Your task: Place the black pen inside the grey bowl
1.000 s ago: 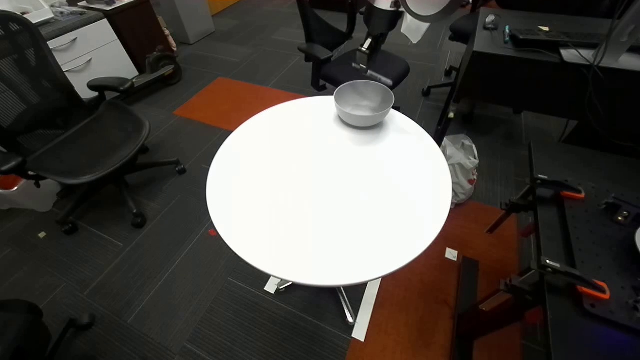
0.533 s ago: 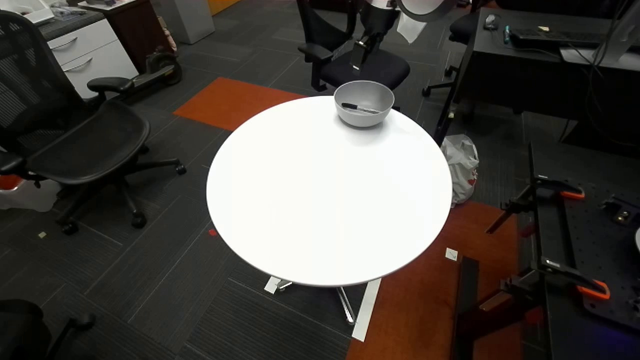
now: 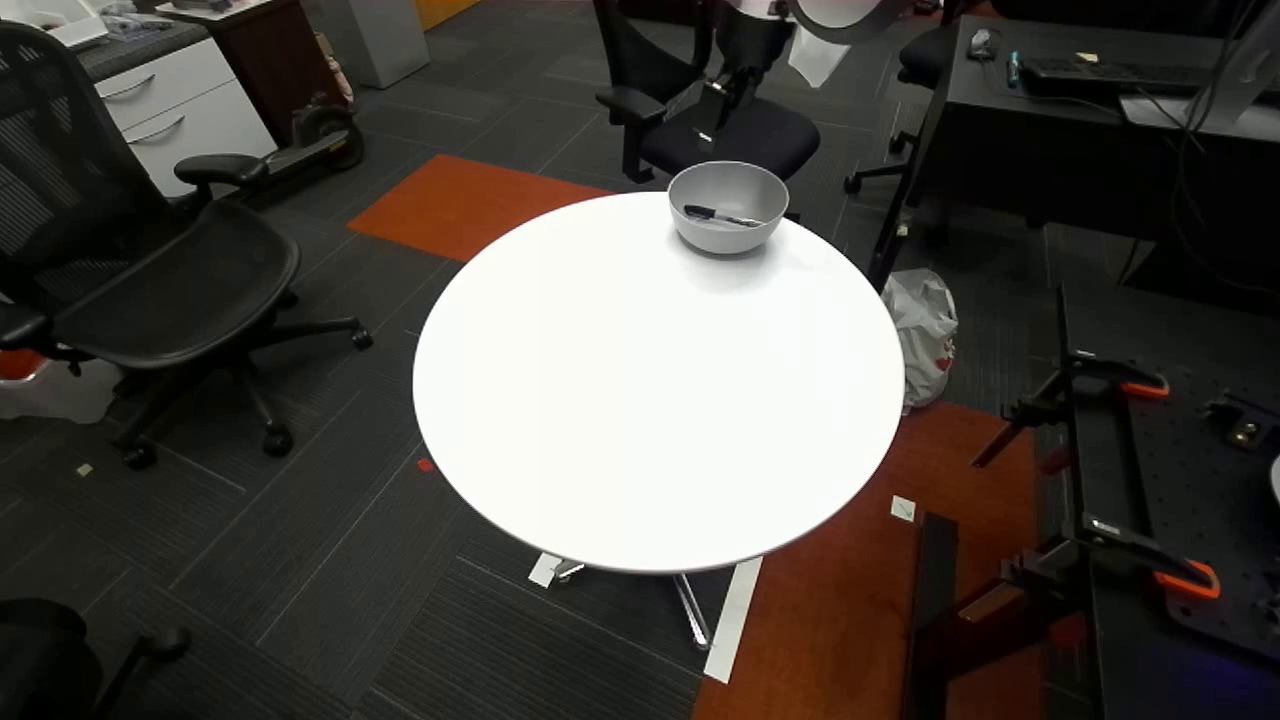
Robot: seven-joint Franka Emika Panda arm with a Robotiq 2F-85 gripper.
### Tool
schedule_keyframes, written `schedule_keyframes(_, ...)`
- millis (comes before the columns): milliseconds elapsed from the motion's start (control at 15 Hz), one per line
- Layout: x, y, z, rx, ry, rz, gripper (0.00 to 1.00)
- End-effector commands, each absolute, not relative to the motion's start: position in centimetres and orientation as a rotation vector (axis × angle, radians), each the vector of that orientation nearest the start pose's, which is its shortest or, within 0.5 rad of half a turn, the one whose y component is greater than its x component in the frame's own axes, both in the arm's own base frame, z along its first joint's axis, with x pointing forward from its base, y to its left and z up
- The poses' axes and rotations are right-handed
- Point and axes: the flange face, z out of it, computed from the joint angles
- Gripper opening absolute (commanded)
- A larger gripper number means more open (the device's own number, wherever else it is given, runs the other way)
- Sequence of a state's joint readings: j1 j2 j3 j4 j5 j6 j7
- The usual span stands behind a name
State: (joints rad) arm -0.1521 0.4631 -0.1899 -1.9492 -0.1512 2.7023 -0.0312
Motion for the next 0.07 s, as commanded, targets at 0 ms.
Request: schedule_keyframes(0,61.46,-20.51,27.5,-3.319,0.25,-0.431,1.0)
